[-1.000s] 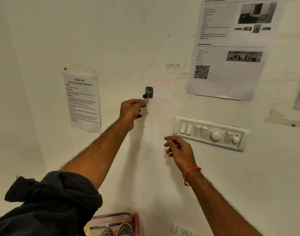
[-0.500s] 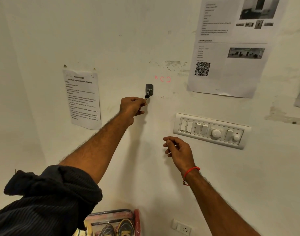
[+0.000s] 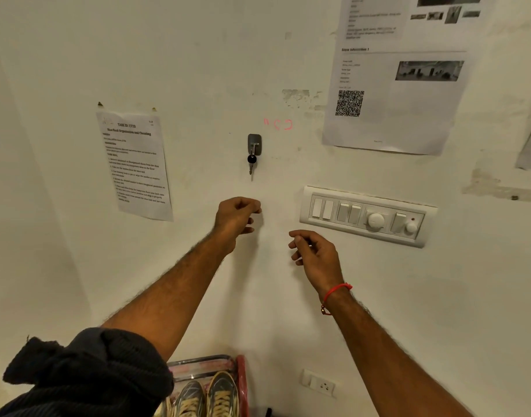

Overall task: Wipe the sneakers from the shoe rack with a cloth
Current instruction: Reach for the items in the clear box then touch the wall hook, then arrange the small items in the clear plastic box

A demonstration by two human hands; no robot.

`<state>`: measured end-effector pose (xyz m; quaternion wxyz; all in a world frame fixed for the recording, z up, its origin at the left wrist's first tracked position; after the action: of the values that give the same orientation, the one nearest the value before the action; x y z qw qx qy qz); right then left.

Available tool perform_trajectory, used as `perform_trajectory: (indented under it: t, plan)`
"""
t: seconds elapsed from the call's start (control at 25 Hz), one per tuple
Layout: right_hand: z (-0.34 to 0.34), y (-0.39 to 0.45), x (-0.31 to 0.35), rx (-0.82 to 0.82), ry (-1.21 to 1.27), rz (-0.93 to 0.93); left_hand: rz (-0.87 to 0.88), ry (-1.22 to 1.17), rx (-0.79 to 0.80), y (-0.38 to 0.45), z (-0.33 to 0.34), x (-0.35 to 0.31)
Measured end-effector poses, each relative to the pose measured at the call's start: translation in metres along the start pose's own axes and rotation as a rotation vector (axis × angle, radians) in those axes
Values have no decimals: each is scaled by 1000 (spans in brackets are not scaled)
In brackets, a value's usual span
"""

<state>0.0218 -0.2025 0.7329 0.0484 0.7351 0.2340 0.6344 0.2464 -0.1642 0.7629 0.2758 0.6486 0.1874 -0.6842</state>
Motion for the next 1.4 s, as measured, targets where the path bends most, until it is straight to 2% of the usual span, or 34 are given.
perform_trajectory:
  t: [0.16, 0.36, 0.68, 0.84, 1.0, 1.2, 1.4]
  plan:
    - [-9, -11, -21, 2, -22, 44, 61, 98, 24, -40, 17, 54]
    - [-35, -43, -84, 5, -102, 172, -91, 184, 67, -94, 29, 161]
    - [-84, -145, -217, 47, -220, 484, -315, 387, 204, -194, 53, 313]
    - [-106, -197, -273, 62, -246, 641, -459, 434, 196, -242, 48, 381]
    - [-108, -233, -325, 104, -264, 722, -559, 475, 183, -274, 43, 437]
    - [-85, -271, -414, 105, -219, 802, -607, 490, 174, -293, 37, 527]
    - [-62, -308, -501, 73, -203, 769, -523, 500, 173, -310, 34, 620]
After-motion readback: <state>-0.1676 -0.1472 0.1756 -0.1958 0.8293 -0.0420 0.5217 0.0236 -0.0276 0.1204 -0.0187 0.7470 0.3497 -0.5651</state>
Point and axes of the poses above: each hand's wrist, its own y-axis towards the middle knuckle, its own z-axis out of the palm, x = y × z, the point moved 9 cm from there along y, towards the middle knuckle, and after that the axes turned 5 degrees about -y, right-handed, at the moved point
